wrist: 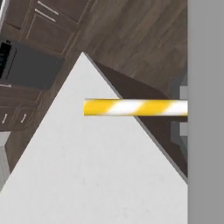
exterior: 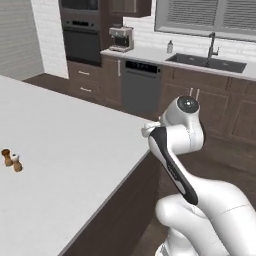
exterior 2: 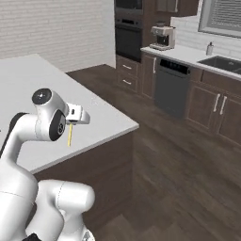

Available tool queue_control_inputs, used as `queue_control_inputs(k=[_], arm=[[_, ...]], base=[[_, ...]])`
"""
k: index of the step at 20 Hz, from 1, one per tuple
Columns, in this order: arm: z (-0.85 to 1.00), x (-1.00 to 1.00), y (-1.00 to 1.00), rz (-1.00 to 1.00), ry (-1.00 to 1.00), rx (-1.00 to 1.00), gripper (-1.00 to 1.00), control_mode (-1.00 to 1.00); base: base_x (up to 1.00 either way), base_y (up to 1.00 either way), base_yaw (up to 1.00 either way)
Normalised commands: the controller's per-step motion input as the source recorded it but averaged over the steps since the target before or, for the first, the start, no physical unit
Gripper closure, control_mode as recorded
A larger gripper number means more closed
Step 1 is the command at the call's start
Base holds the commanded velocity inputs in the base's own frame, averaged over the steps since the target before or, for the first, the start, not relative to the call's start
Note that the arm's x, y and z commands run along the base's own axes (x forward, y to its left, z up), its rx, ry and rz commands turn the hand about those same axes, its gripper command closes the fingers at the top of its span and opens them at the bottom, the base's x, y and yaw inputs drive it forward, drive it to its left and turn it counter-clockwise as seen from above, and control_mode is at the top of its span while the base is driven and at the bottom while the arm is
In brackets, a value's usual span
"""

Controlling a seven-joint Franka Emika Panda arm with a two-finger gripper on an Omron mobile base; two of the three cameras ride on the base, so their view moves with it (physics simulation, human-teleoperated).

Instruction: Take a straw from the drawer in front and place it inside the glass cup on the dining counter.

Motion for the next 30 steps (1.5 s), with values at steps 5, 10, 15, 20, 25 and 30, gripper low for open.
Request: queue_control_inputs(k=[5, 10, 15, 20, 25, 30], arm=[[0.00, 0.00, 0.00, 0.00, 0.00, 0.00, 1.00, 1.00], [0.00, 0.00, 0.00, 0.00, 0.00, 0.00, 1.00, 1.00], [0.00, 0.00, 0.00, 0.00, 0.00, 0.00, 1.00, 1.00], [0.00, 0.00, 0.00, 0.00, 0.00, 0.00, 1.00, 1.00], [0.00, 0.00, 0.00, 0.00, 0.00, 0.00, 1.00, 1.00], [0.00, 0.00, 0.00, 0.00, 0.00, 0.00, 1.00, 1.00]], base=[[-1.00, 0.84, 0.00], [-1.00, 0.95, 0.00], [-1.00, 1.00, -0.01], [-0.99, 1.00, -0.07], [-0.73, 1.00, -0.19], [-0.29, 1.00, -0.39]])
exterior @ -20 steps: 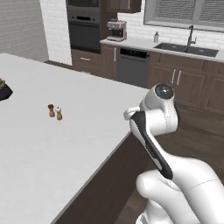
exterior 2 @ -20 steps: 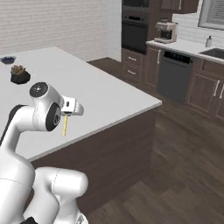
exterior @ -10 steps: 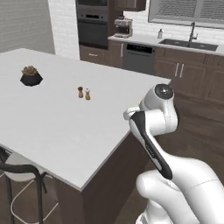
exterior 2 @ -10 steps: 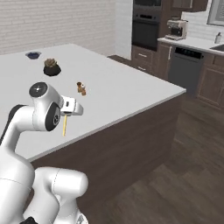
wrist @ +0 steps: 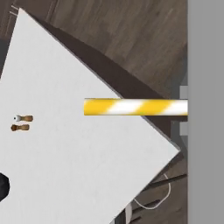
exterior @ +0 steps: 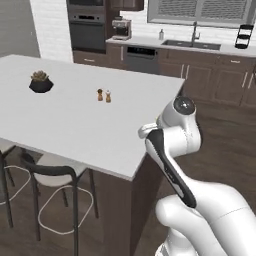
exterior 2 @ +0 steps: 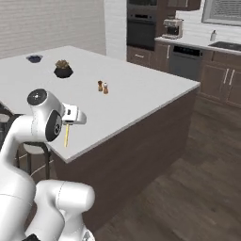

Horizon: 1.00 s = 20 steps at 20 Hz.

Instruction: Take a straw from the drawer in front and place it inside the glass cup on the dining counter.

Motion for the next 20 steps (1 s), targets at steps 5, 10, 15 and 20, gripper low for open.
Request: queue_control_inputs(k=[5, 10, 15, 20], arm=[[0.00, 0.00, 0.00, 0.00, 0.00, 0.00, 1.00, 1.00], [0.00, 0.00, 0.00, 0.00, 0.00, 0.00, 1.00, 1.00], [0.00, 0.00, 0.00, 0.00, 0.00, 0.00, 1.00, 1.00], [0.00, 0.00, 0.00, 0.00, 0.00, 0.00, 1.00, 1.00]], base=[[-0.04, 1.00, -0.41], [-0.04, 1.00, -0.36], [-0.11, 1.00, -0.31], [-0.16, 1.00, -0.27]])
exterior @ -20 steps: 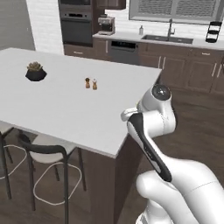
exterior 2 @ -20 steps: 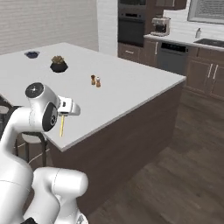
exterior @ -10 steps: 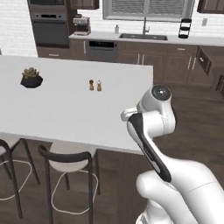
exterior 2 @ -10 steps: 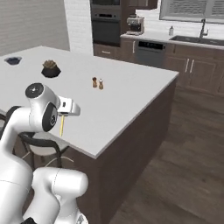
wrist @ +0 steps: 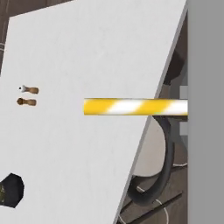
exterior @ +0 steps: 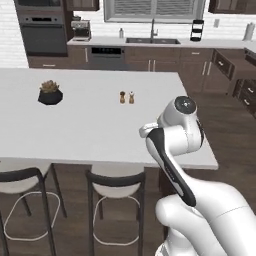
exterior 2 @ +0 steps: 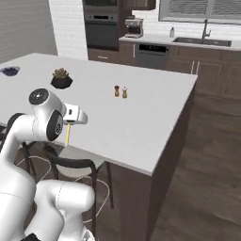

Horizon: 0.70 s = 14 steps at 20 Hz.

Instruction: Take a straw from the drawer in front and place it inside the glass cup on the dining counter.

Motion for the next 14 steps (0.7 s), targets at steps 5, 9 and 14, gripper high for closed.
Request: queue_control_inputs(k=[5, 9, 14], arm=[[0.00, 0.00, 0.00, 0.00, 0.00, 0.00, 1.00, 1.00], [0.00, 0.00, 0.00, 0.00, 0.00, 0.00, 1.00, 1.00], [0.00, 0.00, 0.00, 0.00, 0.00, 0.00, 1.00, 1.00]], base=[[-0.19, 1.00, -0.25], [-0.20, 1.00, -0.23], [-0.22, 1.00, -0.21]])
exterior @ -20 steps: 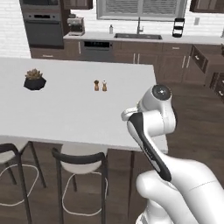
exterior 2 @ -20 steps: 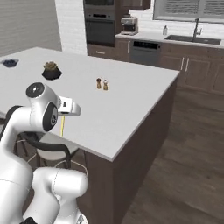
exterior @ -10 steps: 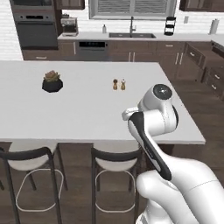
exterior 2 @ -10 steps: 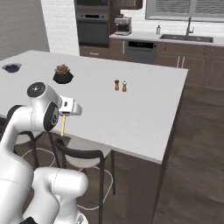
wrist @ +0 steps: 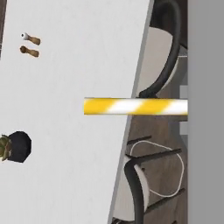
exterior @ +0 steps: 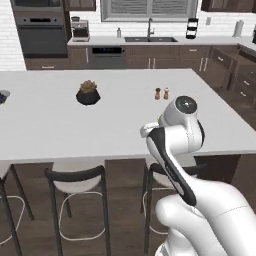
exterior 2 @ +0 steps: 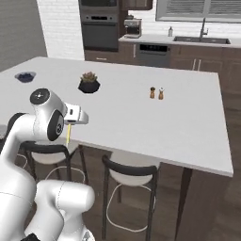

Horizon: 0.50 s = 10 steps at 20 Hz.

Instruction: Take a straw from the drawer in front and place it inside the glass cup on the dining counter.

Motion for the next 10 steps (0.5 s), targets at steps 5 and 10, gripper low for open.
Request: queue_control_inputs(k=[5, 10], arm=[[0.00, 0.00, 0.00, 0.00, 0.00, 0.00, 1.00, 1.00], [0.00, 0.00, 0.00, 0.00, 0.00, 0.00, 1.00, 1.00]], base=[[-0.22, 1.00, -0.20], [-0.15, 1.00, -0.19]])
